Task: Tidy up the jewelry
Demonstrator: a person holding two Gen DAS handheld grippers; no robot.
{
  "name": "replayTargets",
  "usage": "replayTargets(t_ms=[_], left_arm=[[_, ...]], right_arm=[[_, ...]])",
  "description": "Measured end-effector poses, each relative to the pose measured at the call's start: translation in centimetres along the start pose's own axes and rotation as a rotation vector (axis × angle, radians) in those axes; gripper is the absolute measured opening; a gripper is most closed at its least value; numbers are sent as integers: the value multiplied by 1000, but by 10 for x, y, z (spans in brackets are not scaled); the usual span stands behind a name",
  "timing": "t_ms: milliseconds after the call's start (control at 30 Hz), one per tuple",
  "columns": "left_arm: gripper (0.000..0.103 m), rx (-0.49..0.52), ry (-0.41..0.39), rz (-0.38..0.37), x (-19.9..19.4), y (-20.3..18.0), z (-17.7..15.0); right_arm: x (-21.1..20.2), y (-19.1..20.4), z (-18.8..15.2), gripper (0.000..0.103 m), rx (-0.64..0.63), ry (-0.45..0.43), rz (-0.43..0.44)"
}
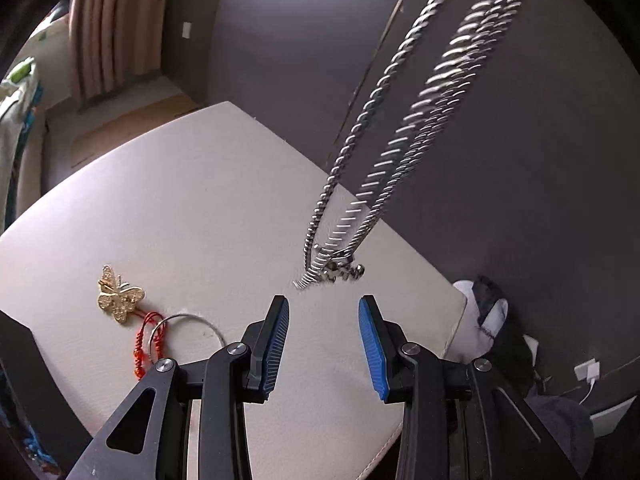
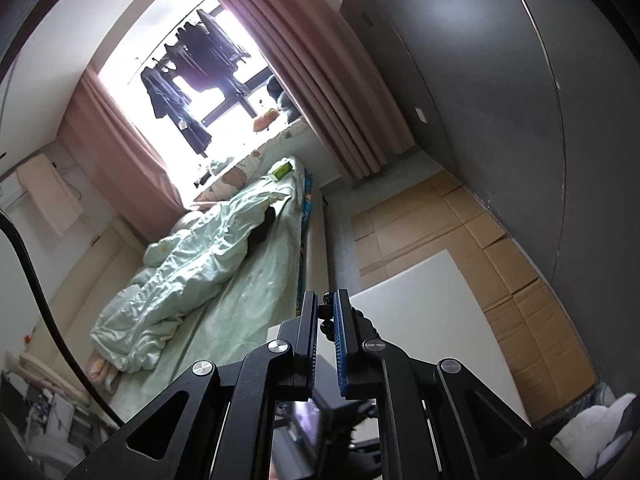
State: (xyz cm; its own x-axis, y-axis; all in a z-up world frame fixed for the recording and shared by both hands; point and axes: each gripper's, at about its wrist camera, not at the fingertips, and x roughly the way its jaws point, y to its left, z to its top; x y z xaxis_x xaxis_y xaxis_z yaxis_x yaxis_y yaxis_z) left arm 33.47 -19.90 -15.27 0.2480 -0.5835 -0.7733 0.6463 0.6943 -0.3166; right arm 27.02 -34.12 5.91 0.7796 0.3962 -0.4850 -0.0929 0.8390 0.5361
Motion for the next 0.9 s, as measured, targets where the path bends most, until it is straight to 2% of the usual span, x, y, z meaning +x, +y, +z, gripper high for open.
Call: replayTargets(t_ms=[200, 300, 333, 367, 433, 633, 900], left_arm=[[38, -64, -94, -32, -17, 8, 6], [38, -62, -166, -57, -32, 6, 5], [36, -66, -187, -68, -37, 7, 4], [18, -70, -202, -73, -43, 7, 4], [18, -85, -228, -86, -55, 10, 1], [14, -116, -293, -67, -99, 16, 1], [14, -112, -370, 26, -169, 22, -3]], right_arm=[[-12, 14, 3, 9, -21, -19, 14], [-13, 19, 5, 9, -29, -20, 22], [-13, 21, 5, 9, -34, -19, 23], [-13, 23, 5, 9, -36, -16, 26], [-11, 25, 4, 9, -38, -8, 29], [-9, 29, 1, 9, -42, 8, 41], [-6, 40, -2, 9, -37, 20, 75]])
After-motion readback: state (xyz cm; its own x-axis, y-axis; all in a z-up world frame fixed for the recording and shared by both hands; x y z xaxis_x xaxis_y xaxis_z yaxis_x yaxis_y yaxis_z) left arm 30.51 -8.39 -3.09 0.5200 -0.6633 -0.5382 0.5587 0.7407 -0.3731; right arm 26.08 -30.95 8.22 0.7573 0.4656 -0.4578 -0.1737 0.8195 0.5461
